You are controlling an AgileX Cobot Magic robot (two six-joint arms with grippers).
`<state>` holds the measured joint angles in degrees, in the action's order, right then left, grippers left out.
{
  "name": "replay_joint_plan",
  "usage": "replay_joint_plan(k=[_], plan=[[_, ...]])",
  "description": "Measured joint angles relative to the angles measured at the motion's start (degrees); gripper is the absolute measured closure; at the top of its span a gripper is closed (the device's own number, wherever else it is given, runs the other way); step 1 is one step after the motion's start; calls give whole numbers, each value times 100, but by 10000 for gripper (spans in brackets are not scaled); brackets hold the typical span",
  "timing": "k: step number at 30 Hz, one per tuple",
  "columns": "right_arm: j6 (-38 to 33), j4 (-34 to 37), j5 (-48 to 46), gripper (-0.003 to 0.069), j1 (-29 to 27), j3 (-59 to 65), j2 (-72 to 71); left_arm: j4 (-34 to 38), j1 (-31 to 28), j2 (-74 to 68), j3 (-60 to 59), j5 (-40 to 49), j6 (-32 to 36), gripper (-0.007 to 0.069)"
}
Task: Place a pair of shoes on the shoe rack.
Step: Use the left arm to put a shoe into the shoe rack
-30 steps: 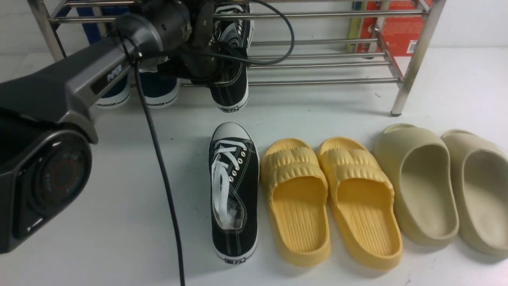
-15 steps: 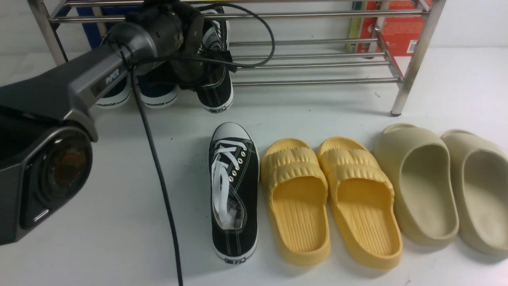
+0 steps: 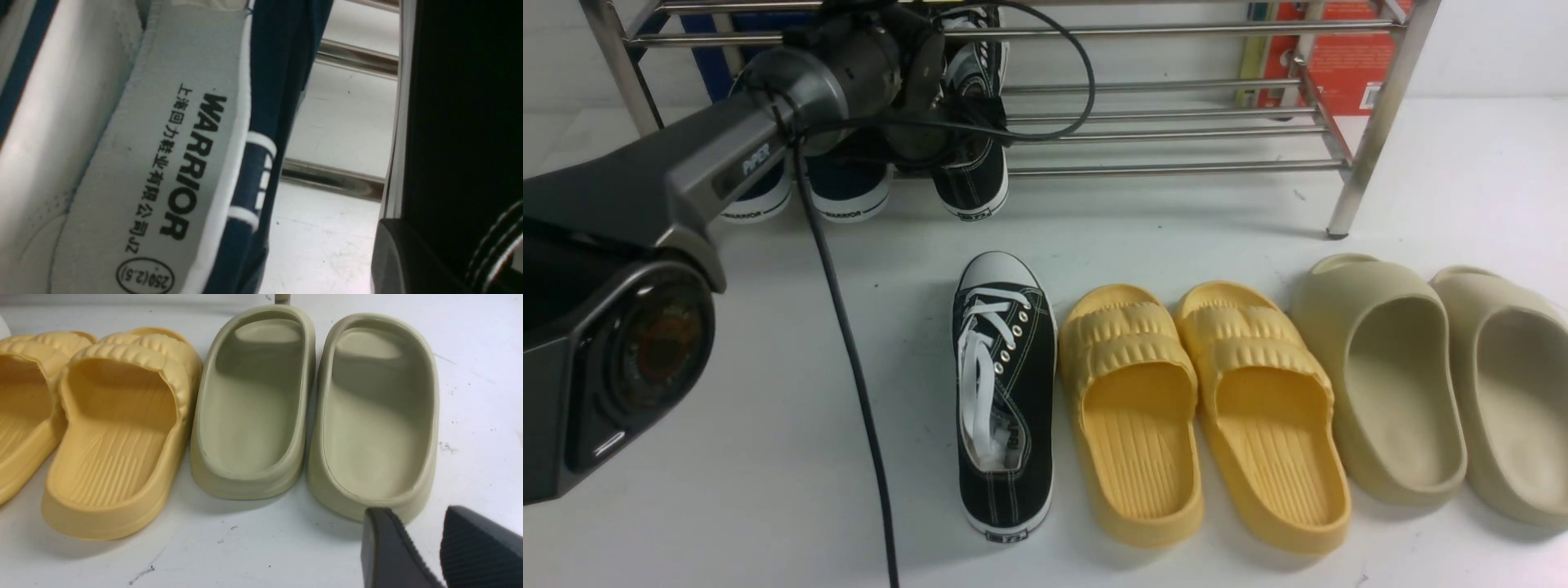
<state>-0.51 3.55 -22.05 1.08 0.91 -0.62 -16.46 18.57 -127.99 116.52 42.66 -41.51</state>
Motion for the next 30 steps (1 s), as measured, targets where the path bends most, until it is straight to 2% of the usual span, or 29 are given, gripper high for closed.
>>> replay_joint_plan(k=[10,17,30], plan=[[0,0,0,419,0,0,0,6,0,0,0,130,6,638],[0,0,0,419,0,0,0,417,0,21,6,595,205,638],[0,0,0,419,0,0,0,450,0,124,17,463,279,635]])
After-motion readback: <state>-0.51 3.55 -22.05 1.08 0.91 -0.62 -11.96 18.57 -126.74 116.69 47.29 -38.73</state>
